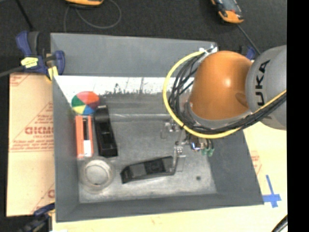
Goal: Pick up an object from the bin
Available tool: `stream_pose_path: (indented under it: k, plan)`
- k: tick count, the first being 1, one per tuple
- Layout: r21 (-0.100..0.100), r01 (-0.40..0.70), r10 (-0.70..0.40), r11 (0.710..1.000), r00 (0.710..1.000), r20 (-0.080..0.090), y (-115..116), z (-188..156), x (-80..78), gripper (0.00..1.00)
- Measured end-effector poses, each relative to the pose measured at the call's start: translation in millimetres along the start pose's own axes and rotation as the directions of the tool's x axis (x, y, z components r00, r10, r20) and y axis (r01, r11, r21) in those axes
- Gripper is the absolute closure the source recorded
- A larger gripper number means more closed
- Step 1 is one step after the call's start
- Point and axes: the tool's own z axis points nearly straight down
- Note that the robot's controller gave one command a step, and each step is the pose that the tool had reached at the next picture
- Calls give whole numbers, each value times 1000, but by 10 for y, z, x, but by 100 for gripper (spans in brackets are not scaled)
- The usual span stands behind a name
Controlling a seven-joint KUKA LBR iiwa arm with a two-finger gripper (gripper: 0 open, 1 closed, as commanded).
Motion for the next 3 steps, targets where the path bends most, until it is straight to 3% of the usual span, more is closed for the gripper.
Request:
stream_pose_path:
  k: [1, 2, 3]
  plan:
    - [-1, -1, 1, 1000, 1000, 8, -1, -47, -13, 0]
    - [1, 64, -64, 998, 998, 14, 107, 715, -84, 0]
    - [0, 76, -76, 997, 997, 8, 136, 1406, -82, 0]
